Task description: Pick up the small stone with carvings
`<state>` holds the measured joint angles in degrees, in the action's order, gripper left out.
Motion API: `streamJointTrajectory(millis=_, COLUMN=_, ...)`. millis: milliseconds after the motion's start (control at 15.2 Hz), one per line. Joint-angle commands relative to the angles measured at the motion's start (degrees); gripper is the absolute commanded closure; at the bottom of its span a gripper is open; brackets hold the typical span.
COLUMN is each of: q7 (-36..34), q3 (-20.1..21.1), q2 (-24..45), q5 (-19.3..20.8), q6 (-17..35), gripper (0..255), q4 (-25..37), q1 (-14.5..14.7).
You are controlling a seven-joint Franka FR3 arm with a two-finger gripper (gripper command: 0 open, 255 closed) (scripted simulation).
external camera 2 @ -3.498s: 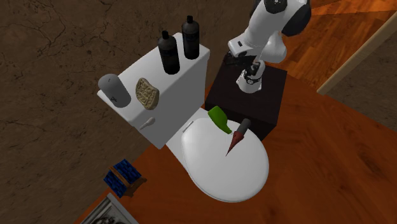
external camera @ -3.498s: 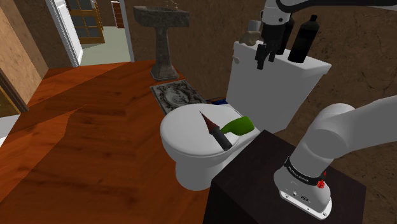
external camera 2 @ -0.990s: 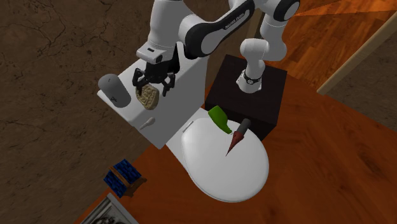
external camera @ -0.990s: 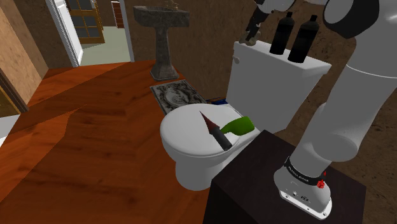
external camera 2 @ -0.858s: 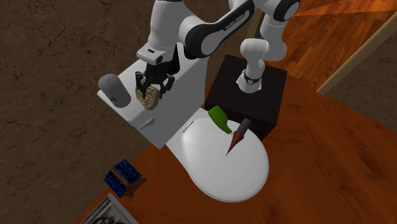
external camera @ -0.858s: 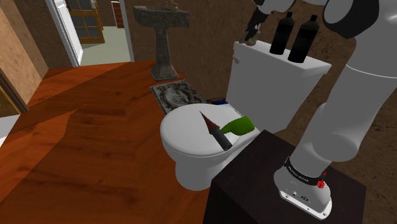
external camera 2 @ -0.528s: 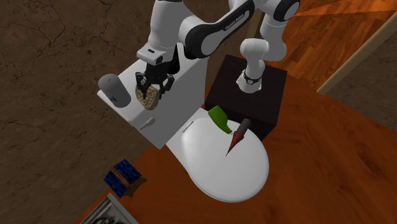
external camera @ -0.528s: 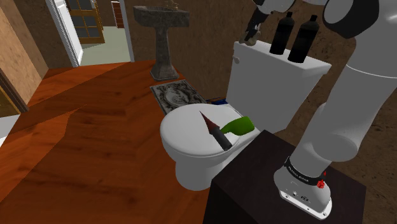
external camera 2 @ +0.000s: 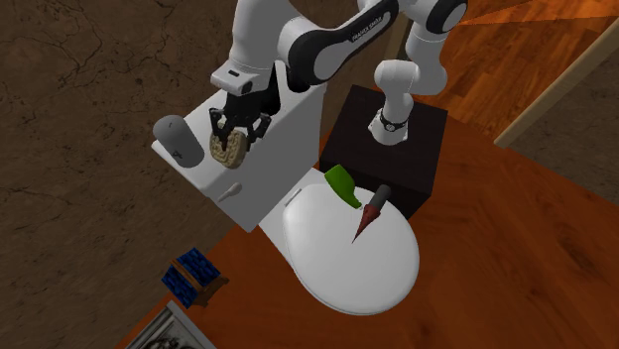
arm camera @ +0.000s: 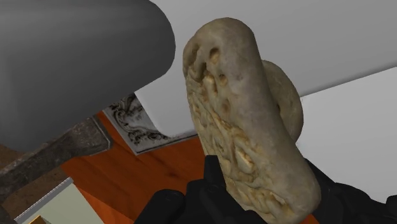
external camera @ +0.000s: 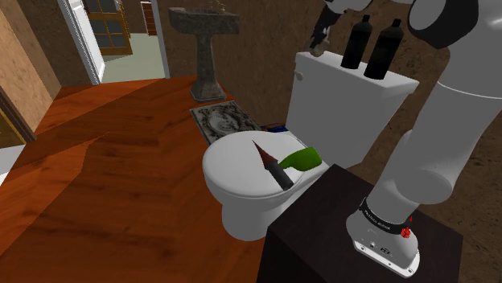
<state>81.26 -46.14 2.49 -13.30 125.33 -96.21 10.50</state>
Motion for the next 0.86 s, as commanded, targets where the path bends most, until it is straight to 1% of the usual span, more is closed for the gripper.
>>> streamJointTrajectory(millis=0, q7=-0.2, q3=-0.1, q2=0.2, q5=0.0, q6=-1.6, gripper=255, q4=1.8, q1=-0.1)
streamJointTrajectory(millis=660, q7=-0.4, q3=-0.7, q2=2.7, q5=-1.7, q6=-10.1, gripper=255, q4=11.8, q1=-1.4)
streamJointTrajectory(millis=792, q7=-0.4, q3=-0.7, q2=2.8, q5=-1.7, q6=-10.2, gripper=255, q4=12.0, q1=-1.4)
